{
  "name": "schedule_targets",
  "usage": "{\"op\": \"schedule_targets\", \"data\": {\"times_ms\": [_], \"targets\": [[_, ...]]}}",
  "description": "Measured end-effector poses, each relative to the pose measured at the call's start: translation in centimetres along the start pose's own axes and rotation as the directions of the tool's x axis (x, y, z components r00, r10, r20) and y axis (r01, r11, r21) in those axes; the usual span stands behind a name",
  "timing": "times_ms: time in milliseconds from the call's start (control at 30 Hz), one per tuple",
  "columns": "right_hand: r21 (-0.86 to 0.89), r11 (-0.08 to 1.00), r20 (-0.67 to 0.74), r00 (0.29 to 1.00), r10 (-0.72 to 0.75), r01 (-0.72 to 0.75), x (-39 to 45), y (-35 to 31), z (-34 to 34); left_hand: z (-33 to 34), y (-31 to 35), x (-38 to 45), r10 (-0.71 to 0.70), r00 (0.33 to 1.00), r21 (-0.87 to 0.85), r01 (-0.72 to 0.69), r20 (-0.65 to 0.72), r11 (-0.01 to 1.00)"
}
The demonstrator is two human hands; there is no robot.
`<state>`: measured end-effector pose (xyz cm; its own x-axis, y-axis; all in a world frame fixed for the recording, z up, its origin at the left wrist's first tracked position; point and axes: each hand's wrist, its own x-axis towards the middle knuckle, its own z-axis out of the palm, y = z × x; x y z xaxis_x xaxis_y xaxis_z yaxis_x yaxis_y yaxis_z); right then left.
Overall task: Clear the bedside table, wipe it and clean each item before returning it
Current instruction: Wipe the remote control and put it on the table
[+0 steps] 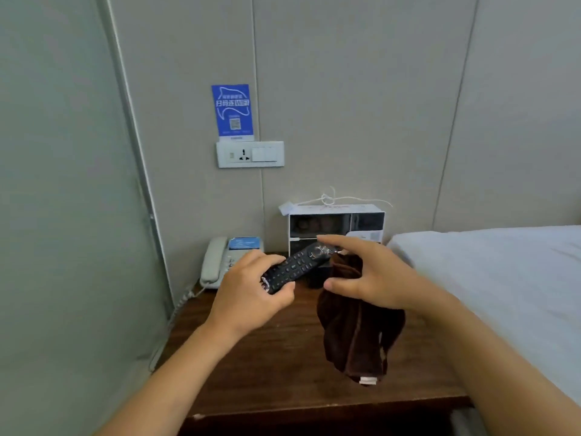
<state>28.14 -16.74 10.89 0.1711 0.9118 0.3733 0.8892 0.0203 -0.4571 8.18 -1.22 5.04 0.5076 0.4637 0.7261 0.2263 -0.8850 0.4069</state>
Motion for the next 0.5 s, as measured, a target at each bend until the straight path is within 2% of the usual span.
{"op": "schedule_targets", "data": {"times_ms": [167, 233, 300, 367, 433, 500], "targets": [[0.098, 0.995, 0.016, 1.0, 0.024, -0.025, 1.9, -0.2, 5.5, -1.9, -3.1, -3.3, -0.159, 0.987, -0.065, 0.157, -0.026, 0.985], [0.134, 0.991, 0.013, 1.0, 0.007, -0.008, 1.9, 0.2, 7.1, -2.0, -3.6, -3.9, -0.195, 0.981, -0.082, 0.195, 0.002, 0.977], [0.172, 0.985, -0.002, 1.0, 0.008, -0.007, 1.7, 0.6, 8.3, -1.9, -3.8, -4.3, -0.26, 0.962, -0.128, 0.27, 0.086, 0.954], [0.213, 0.977, -0.01, 1.0, 0.014, -0.012, 1.5, 1.0, 9.4, -1.7, -3.6, -4.6, -0.37, 0.891, -0.19, 0.424, 0.263, 0.885], [0.242, 0.97, 0.0, 1.0, 0.029, -0.028, 1.3, 1.3, 10.2, -1.1, -3.1, -5.1, -0.441, 0.779, -0.224, 0.574, 0.446, 0.788], [0.244, 0.968, 0.045, 0.998, 0.051, -0.061, 1.0, 1.5, 10.6, -0.1, -2.5, -5.7, -0.471, 0.693, -0.28, 0.68, 0.546, 0.678]]}}
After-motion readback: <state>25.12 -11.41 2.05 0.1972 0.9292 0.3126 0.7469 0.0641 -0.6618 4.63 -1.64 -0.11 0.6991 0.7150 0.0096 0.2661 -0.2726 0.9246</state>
